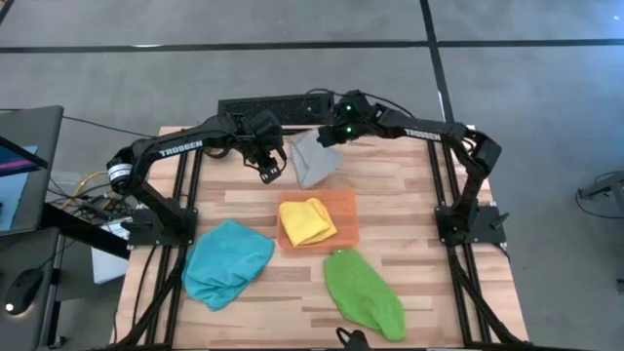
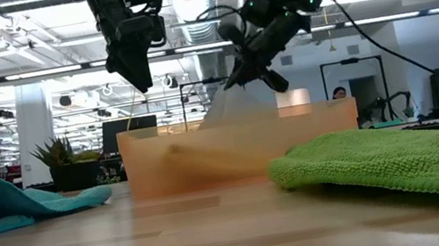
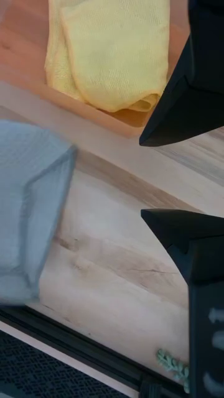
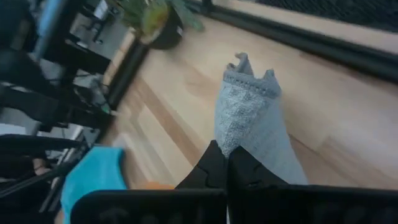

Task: Sort microfiber towel by color & place in baskets
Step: Stack the gray towel on top of the yellow towel into the orange bin

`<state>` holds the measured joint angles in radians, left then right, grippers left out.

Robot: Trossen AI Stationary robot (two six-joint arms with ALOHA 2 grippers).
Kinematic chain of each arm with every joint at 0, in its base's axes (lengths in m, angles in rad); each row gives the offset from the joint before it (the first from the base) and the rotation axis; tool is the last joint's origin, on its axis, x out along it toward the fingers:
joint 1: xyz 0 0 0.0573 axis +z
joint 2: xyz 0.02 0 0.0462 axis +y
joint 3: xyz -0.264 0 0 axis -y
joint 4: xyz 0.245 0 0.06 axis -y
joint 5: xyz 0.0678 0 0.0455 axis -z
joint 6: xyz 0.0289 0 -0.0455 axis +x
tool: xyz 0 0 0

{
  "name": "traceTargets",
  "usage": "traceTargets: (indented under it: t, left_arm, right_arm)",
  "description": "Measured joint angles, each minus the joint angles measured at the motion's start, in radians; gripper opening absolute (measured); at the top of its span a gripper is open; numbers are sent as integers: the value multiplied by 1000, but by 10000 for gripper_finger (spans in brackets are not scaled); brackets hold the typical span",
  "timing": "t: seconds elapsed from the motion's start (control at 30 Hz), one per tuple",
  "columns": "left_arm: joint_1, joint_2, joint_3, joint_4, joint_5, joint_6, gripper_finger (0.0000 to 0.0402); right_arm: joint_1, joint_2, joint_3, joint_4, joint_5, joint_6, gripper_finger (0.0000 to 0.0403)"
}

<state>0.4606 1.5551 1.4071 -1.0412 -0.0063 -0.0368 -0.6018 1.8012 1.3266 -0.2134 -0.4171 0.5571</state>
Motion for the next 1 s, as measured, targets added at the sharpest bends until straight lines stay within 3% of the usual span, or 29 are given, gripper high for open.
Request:
traceTargets:
  t: [0.4,0.67,1.0]
  left_arm:
    - [0,-19,-1,-8,-2,18,167]
    - [0,-119,-1,-26,-6,8,167]
    - [0,-253,-1,-60,-34,-36,167]
  right_arm:
    - [22,-158,0,21,8,20,3]
    - [58,-246,0,39,53,45,3]
    - [208,-287,0,86,85,101,3]
